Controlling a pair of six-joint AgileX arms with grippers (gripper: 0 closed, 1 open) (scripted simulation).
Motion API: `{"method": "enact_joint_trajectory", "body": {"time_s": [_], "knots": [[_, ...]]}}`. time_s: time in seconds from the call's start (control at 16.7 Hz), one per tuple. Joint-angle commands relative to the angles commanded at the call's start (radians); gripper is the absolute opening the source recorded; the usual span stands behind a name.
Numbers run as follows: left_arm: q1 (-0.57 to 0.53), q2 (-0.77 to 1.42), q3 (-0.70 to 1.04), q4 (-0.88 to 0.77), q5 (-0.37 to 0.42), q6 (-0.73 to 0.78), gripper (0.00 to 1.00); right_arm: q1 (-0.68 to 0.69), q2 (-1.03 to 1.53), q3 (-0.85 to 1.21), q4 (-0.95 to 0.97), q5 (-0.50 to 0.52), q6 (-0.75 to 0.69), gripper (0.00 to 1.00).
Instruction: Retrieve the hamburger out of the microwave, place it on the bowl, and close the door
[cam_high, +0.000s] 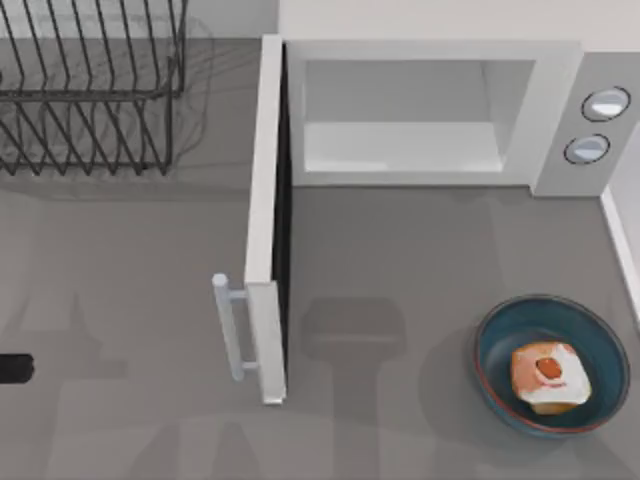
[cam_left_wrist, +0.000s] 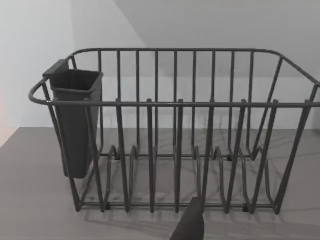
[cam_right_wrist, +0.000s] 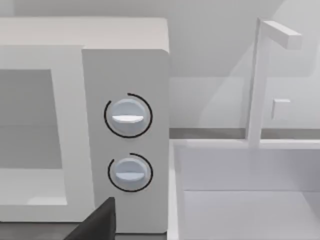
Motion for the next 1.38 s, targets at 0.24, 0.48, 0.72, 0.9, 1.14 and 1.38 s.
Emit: {"method": "enact_joint_trajectory", "body": {"time_s": [0.24, 0.48, 0.72, 0.9, 1.14, 1.38], "knots": [[0.000, 0.000, 0.000, 0.000, 0.000, 0.000, 0.02, 0.000, 0.000, 0.000, 0.000, 0.000, 0.000, 1.00], [0.000, 0.000, 0.000, 0.000, 0.000, 0.000, 0.00, 0.000, 0.000, 0.000, 0.000, 0.000, 0.000, 1.00], [0.000, 0.000, 0.000, 0.000, 0.000, 0.000, 0.00, 0.000, 0.000, 0.000, 0.000, 0.000, 0.000, 1.00], [0.018, 0.006, 0.015, -0.010, 0.018, 0.000, 0.00, 0.000, 0.000, 0.000, 0.000, 0.000, 0.000, 1.00], [0.128, 0.025, 0.069, -0.045, 0.128, 0.000, 0.00, 0.000, 0.000, 0.000, 0.000, 0.000, 0.000, 1.00], [0.150, 0.030, 0.084, -0.054, 0.150, 0.000, 0.00, 0.000, 0.000, 0.000, 0.000, 0.000, 0.000, 1.00]]}}
